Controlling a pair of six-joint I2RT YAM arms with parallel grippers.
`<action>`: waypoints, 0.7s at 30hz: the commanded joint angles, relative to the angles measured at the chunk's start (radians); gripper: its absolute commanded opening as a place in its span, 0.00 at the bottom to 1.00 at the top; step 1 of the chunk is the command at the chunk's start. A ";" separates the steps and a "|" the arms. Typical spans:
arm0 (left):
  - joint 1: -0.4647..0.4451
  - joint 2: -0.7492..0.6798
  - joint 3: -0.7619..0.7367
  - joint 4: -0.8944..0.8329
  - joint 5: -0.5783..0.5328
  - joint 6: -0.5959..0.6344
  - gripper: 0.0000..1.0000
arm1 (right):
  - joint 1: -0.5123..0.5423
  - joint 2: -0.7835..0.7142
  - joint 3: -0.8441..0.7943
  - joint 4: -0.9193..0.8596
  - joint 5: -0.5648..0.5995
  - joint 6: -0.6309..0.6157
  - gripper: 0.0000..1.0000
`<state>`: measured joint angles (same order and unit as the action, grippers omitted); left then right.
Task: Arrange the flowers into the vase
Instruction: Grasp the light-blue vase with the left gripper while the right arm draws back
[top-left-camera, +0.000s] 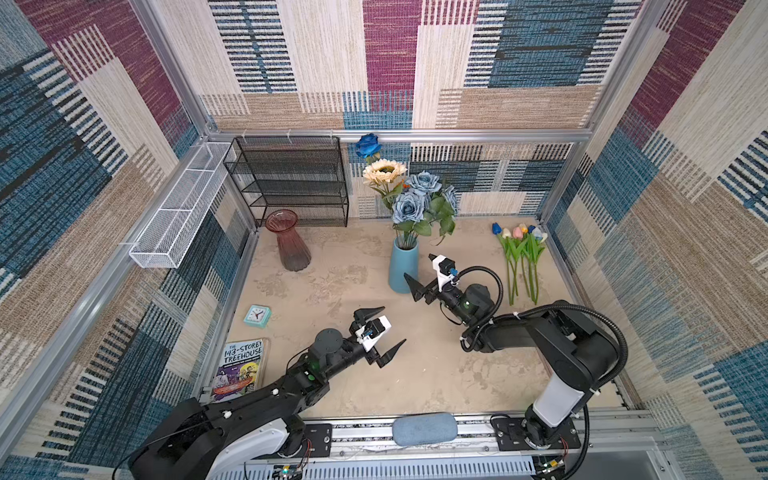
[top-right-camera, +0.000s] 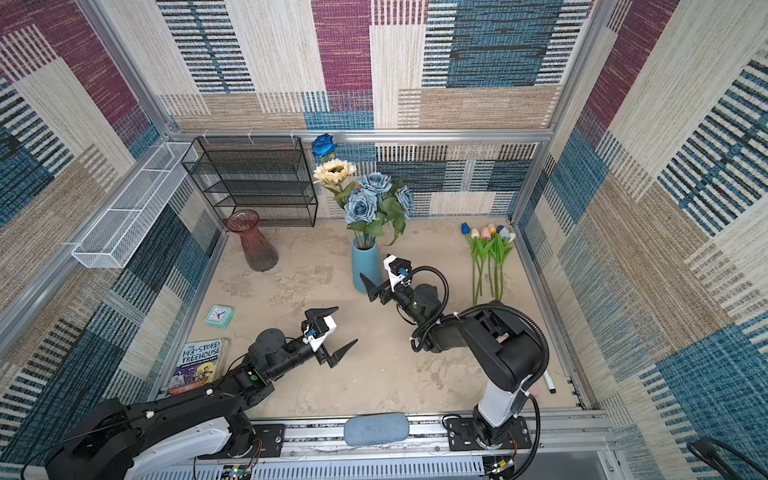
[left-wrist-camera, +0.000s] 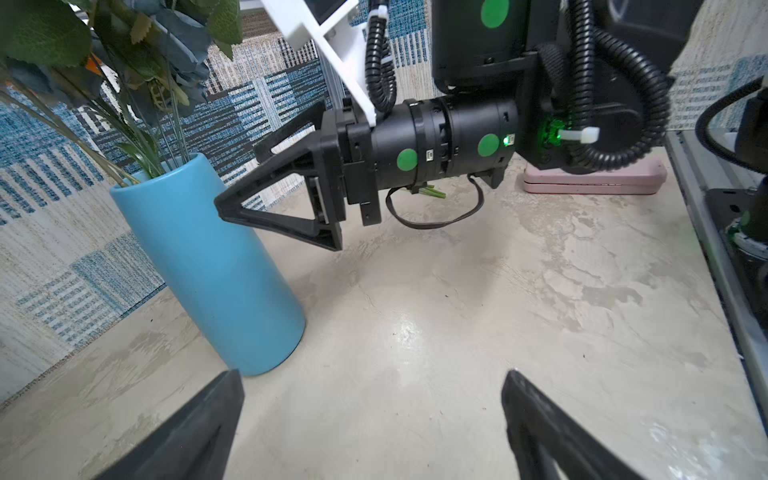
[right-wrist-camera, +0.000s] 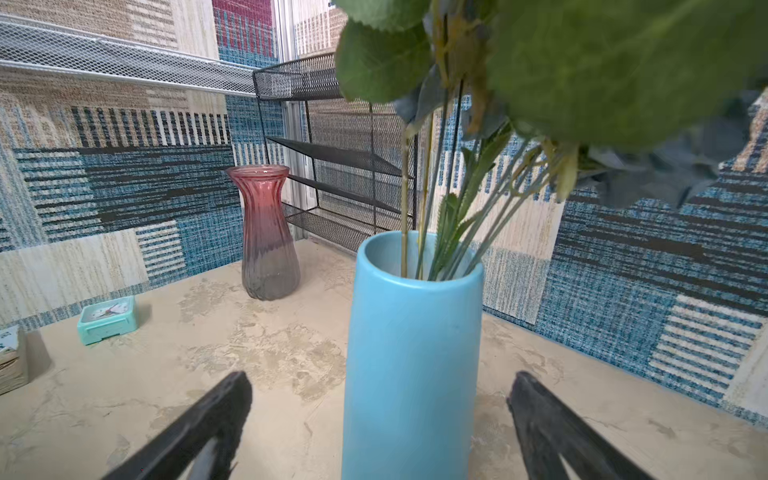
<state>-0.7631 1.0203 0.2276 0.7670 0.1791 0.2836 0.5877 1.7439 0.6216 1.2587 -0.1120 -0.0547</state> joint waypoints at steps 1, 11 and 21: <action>0.001 0.000 -0.001 0.051 -0.019 0.001 1.00 | -0.002 0.035 0.035 0.028 0.000 -0.005 1.00; 0.001 -0.008 -0.002 0.043 -0.025 0.003 1.00 | -0.022 0.131 0.142 0.000 -0.034 0.026 1.00; 0.066 0.206 0.150 0.135 -0.106 -0.010 0.99 | -0.023 -0.020 -0.084 0.174 -0.017 0.041 1.00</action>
<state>-0.7216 1.1625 0.3290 0.8013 0.0906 0.2794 0.5629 1.7683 0.5911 1.3048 -0.1467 -0.0261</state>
